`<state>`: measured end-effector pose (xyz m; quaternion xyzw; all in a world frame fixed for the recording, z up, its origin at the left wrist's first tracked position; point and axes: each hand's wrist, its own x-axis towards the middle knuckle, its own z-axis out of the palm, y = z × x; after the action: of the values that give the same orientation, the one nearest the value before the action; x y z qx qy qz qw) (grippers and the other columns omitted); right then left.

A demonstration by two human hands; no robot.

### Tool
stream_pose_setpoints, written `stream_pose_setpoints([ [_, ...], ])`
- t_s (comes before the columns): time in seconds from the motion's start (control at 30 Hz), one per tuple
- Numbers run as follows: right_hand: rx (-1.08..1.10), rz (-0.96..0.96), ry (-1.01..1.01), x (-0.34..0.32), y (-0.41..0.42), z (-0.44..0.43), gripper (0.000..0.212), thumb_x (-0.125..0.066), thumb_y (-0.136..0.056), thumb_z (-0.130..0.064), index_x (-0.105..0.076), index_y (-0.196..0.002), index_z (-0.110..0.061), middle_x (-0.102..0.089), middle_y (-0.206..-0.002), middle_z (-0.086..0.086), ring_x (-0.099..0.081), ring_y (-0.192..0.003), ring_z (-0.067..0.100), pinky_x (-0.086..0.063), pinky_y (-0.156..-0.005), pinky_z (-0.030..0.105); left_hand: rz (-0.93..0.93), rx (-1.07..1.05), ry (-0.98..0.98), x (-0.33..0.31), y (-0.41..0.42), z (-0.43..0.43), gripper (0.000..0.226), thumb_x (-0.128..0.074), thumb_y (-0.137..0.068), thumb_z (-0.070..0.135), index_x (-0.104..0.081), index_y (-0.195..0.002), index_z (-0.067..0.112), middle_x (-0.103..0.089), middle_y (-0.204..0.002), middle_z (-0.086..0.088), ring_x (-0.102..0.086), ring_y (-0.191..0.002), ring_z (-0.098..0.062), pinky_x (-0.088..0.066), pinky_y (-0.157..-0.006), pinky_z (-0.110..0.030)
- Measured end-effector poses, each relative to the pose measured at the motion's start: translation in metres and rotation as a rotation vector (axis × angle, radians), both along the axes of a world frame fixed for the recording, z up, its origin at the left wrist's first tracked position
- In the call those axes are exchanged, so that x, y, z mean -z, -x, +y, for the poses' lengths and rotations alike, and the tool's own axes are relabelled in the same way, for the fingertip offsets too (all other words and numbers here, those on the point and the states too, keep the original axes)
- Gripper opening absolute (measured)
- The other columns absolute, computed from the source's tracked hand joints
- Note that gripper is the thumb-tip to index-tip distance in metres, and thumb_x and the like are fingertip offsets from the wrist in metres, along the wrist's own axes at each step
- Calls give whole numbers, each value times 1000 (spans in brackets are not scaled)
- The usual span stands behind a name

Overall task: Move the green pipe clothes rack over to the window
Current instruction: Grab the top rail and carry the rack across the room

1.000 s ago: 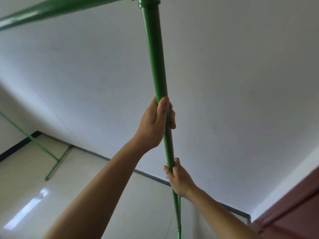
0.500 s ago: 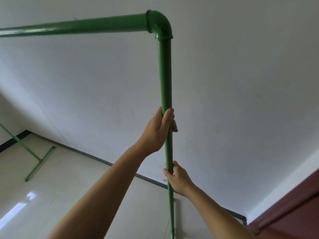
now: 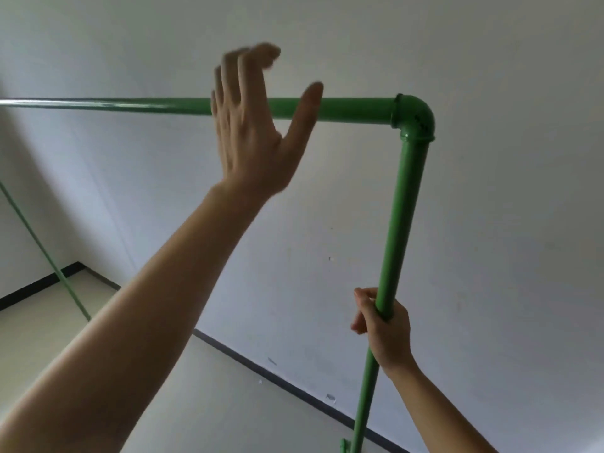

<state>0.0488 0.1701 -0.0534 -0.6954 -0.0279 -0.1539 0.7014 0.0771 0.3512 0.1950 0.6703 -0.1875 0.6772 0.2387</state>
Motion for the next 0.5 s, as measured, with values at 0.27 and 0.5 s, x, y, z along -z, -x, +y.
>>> stream_pose_setpoints([
  [0.27, 47, 20, -9, 7, -15, 2, 57, -66, -82, -38, -31, -56, -1, -33, -48, 8, -32, -45, 20, -28, -47, 34, 597, -296, -246, -38, -50, 23, 72, -21, -103, 56, -43, -50, 12, -48, -50, -8, -47, -51, -26, -34, -66, -34],
  [0.5, -8, 49, -29, 9, -24, 5, 53, -70, -85, -16, -31, -48, -17, -31, -40, -6, -29, -40, 14, -27, -47, 29, 607, -431, -222, -44, -48, 17, 62, -6, -84, 45, -44, -62, 1, -33, -50, -7, -27, -45, -17, -26, -59, -34],
])
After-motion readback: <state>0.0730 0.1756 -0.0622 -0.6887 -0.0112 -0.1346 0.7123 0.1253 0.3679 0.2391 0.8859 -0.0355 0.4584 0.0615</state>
